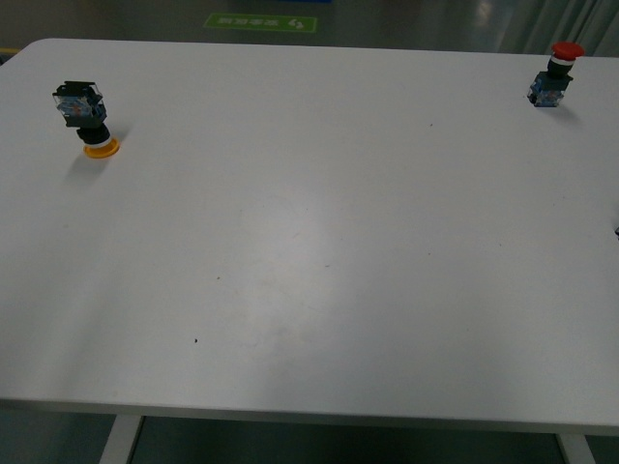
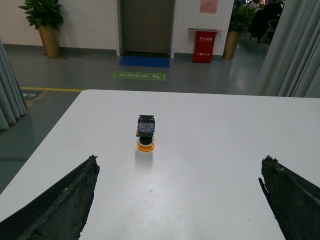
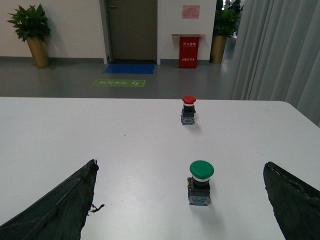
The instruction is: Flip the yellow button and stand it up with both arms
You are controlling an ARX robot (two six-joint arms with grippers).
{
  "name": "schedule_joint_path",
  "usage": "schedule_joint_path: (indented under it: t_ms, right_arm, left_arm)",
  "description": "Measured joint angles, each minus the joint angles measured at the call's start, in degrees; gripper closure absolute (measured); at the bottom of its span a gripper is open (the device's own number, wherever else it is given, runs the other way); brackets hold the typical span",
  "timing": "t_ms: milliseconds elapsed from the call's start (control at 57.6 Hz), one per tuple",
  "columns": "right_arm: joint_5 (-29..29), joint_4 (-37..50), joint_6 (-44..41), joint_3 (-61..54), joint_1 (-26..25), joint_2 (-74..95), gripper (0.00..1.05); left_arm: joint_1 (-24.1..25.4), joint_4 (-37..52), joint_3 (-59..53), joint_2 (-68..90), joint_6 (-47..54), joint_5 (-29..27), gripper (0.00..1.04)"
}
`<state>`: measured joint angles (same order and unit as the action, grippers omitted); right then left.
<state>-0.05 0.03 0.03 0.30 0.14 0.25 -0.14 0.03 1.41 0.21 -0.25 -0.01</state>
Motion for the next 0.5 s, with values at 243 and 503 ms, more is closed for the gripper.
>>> schedule_joint_path:
  t_ms: [243, 503]
  right_arm:
    - [0.0, 0.0, 0.0, 0.0, 0.0, 0.0, 0.07]
    - [-0.02, 0.0, 0.0, 0.0, 0.0, 0.0, 0.07]
  left_arm:
    - [0.0, 0.0, 0.0, 0.0, 0.0, 0.0, 0.07]
    - [0.0, 0.0, 0.0, 0.0, 0.0, 0.0, 0.07]
